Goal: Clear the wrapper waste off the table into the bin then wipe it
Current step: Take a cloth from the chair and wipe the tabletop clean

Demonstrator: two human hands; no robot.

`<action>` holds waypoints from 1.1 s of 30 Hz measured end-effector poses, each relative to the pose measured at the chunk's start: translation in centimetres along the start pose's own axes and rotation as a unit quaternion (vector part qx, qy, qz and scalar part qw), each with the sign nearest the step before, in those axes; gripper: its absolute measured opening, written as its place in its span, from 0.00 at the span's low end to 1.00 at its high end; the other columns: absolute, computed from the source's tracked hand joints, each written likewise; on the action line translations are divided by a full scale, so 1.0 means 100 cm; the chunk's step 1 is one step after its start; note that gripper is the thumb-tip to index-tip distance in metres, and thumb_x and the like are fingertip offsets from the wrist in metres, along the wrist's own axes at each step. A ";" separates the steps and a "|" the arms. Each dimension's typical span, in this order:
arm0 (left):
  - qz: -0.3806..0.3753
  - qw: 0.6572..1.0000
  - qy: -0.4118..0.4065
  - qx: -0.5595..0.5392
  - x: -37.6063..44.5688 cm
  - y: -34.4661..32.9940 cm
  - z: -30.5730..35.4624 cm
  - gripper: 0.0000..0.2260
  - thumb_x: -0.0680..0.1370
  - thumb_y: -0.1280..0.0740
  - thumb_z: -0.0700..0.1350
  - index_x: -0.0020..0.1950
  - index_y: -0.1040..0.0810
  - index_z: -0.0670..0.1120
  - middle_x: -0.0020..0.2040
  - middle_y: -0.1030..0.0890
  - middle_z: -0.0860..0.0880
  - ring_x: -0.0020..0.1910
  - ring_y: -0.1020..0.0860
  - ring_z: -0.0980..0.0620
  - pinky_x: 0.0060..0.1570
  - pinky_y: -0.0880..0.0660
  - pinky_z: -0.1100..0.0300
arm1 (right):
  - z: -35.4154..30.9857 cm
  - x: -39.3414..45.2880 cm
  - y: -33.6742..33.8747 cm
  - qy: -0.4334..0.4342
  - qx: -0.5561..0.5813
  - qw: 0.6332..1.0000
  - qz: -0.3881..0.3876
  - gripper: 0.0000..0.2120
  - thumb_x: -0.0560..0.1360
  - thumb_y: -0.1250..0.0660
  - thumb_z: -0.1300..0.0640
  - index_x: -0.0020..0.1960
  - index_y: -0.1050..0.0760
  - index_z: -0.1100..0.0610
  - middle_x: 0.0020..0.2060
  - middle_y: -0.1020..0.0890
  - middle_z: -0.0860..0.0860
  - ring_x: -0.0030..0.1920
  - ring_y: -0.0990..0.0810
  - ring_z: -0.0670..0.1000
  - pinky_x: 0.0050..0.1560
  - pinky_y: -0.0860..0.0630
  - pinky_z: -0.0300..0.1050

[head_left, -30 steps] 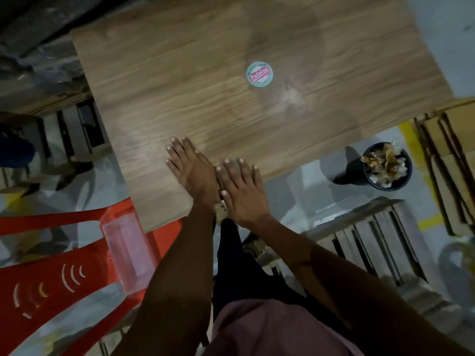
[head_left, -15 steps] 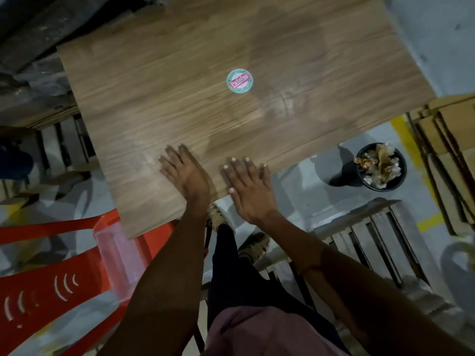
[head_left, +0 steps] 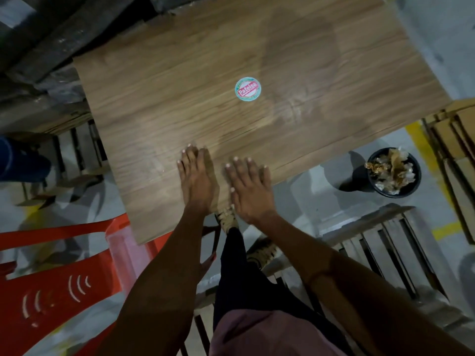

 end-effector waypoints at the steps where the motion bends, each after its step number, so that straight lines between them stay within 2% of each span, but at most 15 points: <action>1: -0.016 1.000 -0.017 0.016 0.003 -0.001 -0.002 0.33 0.73 0.46 0.43 0.81 0.40 0.44 0.82 0.45 0.38 0.82 0.48 0.38 0.81 0.55 0.42 | 0.014 0.008 0.006 -0.034 0.002 0.999 0.013 0.31 0.83 0.54 0.46 0.85 0.55 0.50 0.84 0.52 0.53 0.83 0.53 0.62 0.79 0.57 0.70; 2: -0.025 0.999 -0.030 0.024 0.007 0.000 -0.005 0.34 0.73 0.43 0.43 0.81 0.40 0.45 0.82 0.46 0.39 0.82 0.49 0.39 0.81 0.55 0.42 | 0.030 0.017 0.013 -0.073 0.010 0.997 0.024 0.30 0.84 0.55 0.46 0.85 0.54 0.50 0.84 0.51 0.53 0.83 0.52 0.62 0.78 0.58 0.69; 3: -0.024 0.999 -0.036 0.026 0.011 0.003 -0.008 0.34 0.72 0.44 0.46 0.80 0.40 0.45 0.82 0.45 0.39 0.82 0.49 0.39 0.81 0.55 0.42 | 0.044 0.026 0.019 -0.109 0.018 0.993 0.031 0.30 0.84 0.54 0.46 0.85 0.54 0.51 0.84 0.51 0.53 0.83 0.52 0.62 0.78 0.59 0.69; 5: -0.002 1.000 -0.028 0.003 0.020 0.009 -0.012 0.35 0.71 0.52 0.49 0.79 0.36 0.45 0.82 0.44 0.39 0.82 0.48 0.39 0.80 0.54 0.41 | 0.060 0.041 0.026 -0.158 0.028 0.987 0.031 0.30 0.85 0.53 0.46 0.85 0.55 0.51 0.84 0.53 0.53 0.83 0.54 0.63 0.78 0.58 0.70; 7: 0.026 0.999 -0.006 -0.041 0.029 0.016 -0.011 0.31 0.73 0.53 0.49 0.76 0.33 0.45 0.81 0.42 0.39 0.82 0.47 0.38 0.80 0.53 0.41 | 0.055 0.049 0.024 -0.175 0.034 0.983 0.029 0.31 0.85 0.55 0.45 0.85 0.57 0.51 0.84 0.55 0.54 0.83 0.55 0.64 0.77 0.60 0.71; 8: 0.036 0.998 0.006 -0.057 0.033 0.018 -0.009 0.27 0.76 0.51 0.49 0.74 0.32 0.46 0.81 0.41 0.38 0.81 0.47 0.38 0.80 0.53 0.40 | 0.044 0.050 0.021 -0.161 0.031 0.986 0.025 0.31 0.84 0.55 0.45 0.85 0.57 0.51 0.84 0.55 0.54 0.83 0.55 0.64 0.77 0.61 0.71; 10: 0.050 0.996 0.025 -0.064 0.047 0.018 -0.011 0.20 0.81 0.47 0.50 0.72 0.30 0.48 0.80 0.39 0.39 0.81 0.45 0.37 0.79 0.51 0.38 | 0.011 0.050 0.010 -0.072 0.010 0.997 -0.001 0.31 0.84 0.56 0.44 0.85 0.57 0.51 0.84 0.55 0.54 0.83 0.55 0.65 0.78 0.57 0.73; 12: 0.049 0.997 0.028 -0.051 0.064 0.016 -0.013 0.19 0.82 0.46 0.51 0.71 0.29 0.49 0.80 0.38 0.38 0.80 0.44 0.37 0.78 0.49 0.37 | -0.008 0.050 0.004 0.004 -0.003 1.000 -0.021 0.31 0.84 0.55 0.44 0.85 0.56 0.51 0.84 0.54 0.54 0.83 0.55 0.63 0.77 0.52 0.72; 14: 0.050 0.997 0.032 -0.040 0.084 0.015 -0.018 0.19 0.82 0.46 0.52 0.70 0.28 0.49 0.79 0.37 0.37 0.80 0.43 0.36 0.77 0.47 0.37 | 0.000 0.056 0.010 0.013 -0.008 1.000 -0.014 0.31 0.84 0.53 0.45 0.85 0.53 0.50 0.84 0.51 0.52 0.83 0.52 0.61 0.77 0.49 0.71; 18: 0.038 0.998 0.031 -0.039 0.122 0.020 -0.026 0.20 0.82 0.46 0.54 0.70 0.28 0.49 0.79 0.38 0.37 0.80 0.44 0.36 0.78 0.48 0.37 | 0.049 0.081 0.029 -0.122 -0.015 0.992 0.026 0.31 0.83 0.49 0.44 0.84 0.49 0.50 0.84 0.47 0.52 0.82 0.46 0.61 0.77 0.49 0.71; 20: 0.024 0.998 0.032 -0.039 0.138 0.021 -0.026 0.21 0.82 0.46 0.55 0.72 0.30 0.48 0.80 0.40 0.38 0.80 0.45 0.36 0.78 0.50 0.37 | 0.061 0.096 0.035 -0.178 0.000 0.983 0.035 0.31 0.84 0.51 0.44 0.84 0.49 0.51 0.84 0.48 0.52 0.82 0.47 0.62 0.77 0.50 0.72; 22: 0.016 0.998 0.041 -0.041 0.153 0.020 -0.026 0.22 0.83 0.46 0.55 0.74 0.32 0.47 0.81 0.42 0.38 0.81 0.47 0.37 0.79 0.53 0.37 | 0.055 0.111 0.034 -0.195 0.010 0.980 0.033 0.31 0.84 0.53 0.43 0.84 0.52 0.52 0.84 0.50 0.54 0.82 0.50 0.64 0.76 0.53 0.73; 28: 0.028 0.996 0.060 -0.058 0.207 0.033 -0.022 0.19 0.83 0.44 0.50 0.73 0.30 0.48 0.81 0.42 0.37 0.81 0.46 0.36 0.78 0.52 0.37 | -0.004 0.145 0.028 -0.035 -0.027 0.999 0.014 0.31 0.84 0.51 0.44 0.84 0.52 0.51 0.84 0.50 0.53 0.83 0.50 0.63 0.77 0.48 0.71; 30: 0.029 0.996 0.054 -0.059 0.220 0.035 -0.024 0.18 0.84 0.45 0.49 0.72 0.30 0.48 0.80 0.41 0.37 0.81 0.46 0.36 0.78 0.51 0.38 | 0.012 0.157 0.034 -0.066 -0.035 0.997 0.028 0.31 0.84 0.50 0.44 0.84 0.50 0.51 0.84 0.47 0.53 0.82 0.46 0.62 0.77 0.47 0.70; 33: 0.037 0.997 0.055 -0.038 0.226 0.032 -0.028 0.20 0.83 0.49 0.51 0.73 0.31 0.49 0.81 0.41 0.39 0.81 0.45 0.37 0.79 0.51 0.39 | 0.051 0.173 0.043 -0.180 -0.022 0.982 0.050 0.30 0.84 0.50 0.44 0.84 0.48 0.51 0.83 0.43 0.54 0.81 0.43 0.63 0.76 0.47 0.70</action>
Point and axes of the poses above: each hand's wrist, its own x-axis towards the middle knuckle, its own y-axis out of the back of the hand, z = x × y, the point moved 7 cm from there along x, towards the middle knuckle
